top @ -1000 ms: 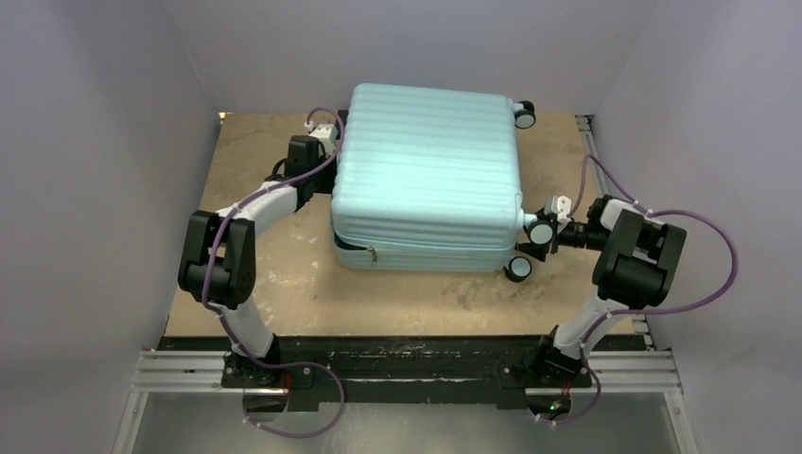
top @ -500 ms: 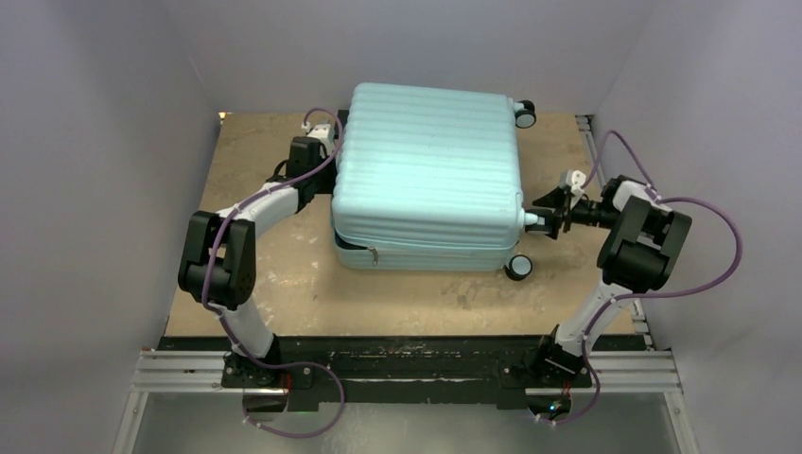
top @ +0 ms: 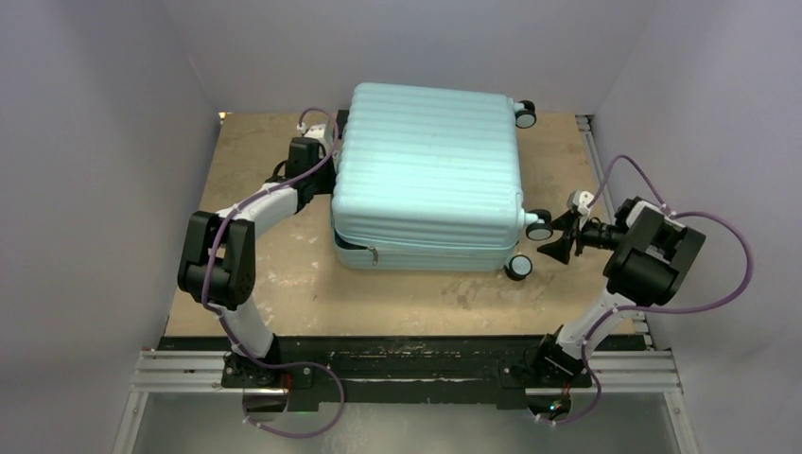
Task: Pack the luggage
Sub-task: Zip the luggage at the center of the board.
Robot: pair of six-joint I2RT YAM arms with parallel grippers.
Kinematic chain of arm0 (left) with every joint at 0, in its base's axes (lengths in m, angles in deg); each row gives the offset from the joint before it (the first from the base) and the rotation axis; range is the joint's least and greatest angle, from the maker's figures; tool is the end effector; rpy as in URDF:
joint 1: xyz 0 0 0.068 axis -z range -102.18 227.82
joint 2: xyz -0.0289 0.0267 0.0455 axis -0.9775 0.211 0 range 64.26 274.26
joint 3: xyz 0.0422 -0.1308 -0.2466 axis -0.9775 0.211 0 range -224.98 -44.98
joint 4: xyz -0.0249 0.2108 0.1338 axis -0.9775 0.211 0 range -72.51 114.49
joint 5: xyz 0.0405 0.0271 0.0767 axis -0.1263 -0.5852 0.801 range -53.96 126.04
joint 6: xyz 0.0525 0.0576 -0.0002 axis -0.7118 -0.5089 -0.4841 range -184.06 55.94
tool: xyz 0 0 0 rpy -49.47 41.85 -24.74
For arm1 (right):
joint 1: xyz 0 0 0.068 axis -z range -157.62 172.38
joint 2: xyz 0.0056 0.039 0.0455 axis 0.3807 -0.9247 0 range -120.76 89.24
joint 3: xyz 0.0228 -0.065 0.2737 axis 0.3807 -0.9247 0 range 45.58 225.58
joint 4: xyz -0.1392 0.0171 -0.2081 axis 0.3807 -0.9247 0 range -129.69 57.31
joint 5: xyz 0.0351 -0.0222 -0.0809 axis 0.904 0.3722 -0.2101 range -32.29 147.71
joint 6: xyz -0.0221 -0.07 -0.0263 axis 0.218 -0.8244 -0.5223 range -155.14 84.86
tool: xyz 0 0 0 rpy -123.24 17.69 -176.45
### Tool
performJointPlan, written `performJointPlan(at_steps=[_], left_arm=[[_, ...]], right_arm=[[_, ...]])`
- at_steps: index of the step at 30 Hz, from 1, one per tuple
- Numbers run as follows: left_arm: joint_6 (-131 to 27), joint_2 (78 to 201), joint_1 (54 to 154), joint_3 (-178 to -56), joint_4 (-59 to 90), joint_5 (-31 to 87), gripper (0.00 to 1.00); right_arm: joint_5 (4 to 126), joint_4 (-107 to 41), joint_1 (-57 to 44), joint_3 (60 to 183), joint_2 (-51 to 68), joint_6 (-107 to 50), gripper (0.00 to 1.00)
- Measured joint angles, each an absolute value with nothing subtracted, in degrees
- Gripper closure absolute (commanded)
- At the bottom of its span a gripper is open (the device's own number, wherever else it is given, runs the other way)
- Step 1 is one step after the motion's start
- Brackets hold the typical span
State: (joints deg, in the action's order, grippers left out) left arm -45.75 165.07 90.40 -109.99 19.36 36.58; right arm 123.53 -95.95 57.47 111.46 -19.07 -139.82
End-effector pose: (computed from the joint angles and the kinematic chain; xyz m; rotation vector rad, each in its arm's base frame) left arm 0.3977 -0.0881 0.2084 -0.1172 2.2402 -0.2835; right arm 0.2735 -0.1178 0.1624 -1.0155 1.7804 0.7185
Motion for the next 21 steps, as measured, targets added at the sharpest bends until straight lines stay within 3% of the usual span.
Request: performJointPlan(at_steps=[10, 19, 21], left_arm=[[-45.2, 165.3, 89.8, -110.0, 18.9, 37.0, 1.00], [-45.4, 165.5, 89.2, -110.0, 18.5, 36.4, 1.00], [-45.7, 165.6, 89.1, -110.2, 18.6, 35.8, 0.74]], right_arm=[[124.3, -95.8, 49.4, 104.4, -7.6, -144.2, 0.23], [126.2, -95.8, 48.3, 103.9, -7.6, -141.7, 0.24], [128.8, -96.3, 47.9, 104.9, -9.0, -139.1, 0.26]])
